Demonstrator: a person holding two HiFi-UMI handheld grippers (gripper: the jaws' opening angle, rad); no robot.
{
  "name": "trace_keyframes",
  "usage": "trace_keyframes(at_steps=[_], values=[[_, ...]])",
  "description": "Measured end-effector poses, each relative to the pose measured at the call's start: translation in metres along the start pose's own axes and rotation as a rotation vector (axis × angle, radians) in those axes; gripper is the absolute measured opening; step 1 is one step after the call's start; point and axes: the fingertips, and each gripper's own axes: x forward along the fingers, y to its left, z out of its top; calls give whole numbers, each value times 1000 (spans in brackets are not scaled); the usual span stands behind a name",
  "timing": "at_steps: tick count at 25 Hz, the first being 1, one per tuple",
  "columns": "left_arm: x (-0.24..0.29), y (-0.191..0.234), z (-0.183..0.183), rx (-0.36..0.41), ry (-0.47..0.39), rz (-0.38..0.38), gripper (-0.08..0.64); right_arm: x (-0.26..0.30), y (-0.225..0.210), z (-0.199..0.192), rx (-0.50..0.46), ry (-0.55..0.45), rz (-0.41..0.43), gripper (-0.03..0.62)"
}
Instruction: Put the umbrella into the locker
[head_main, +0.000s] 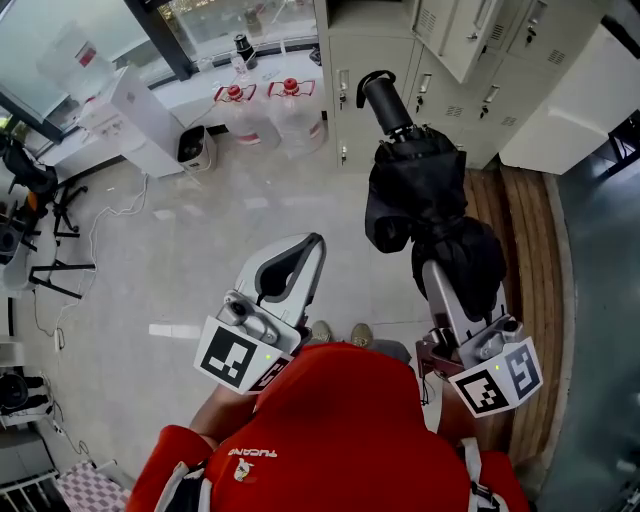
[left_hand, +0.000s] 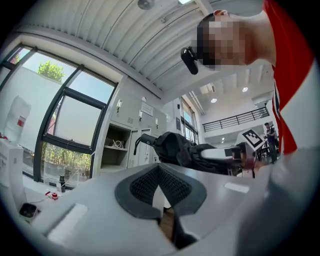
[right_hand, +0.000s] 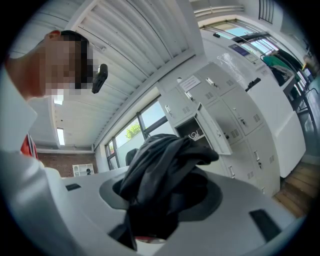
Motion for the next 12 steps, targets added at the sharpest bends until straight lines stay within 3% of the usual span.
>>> trace_keyframes(at_steps=[12], values=[[21,-2,1,25,-8,71,5,-2,-29,15,-5,-1,18,227]])
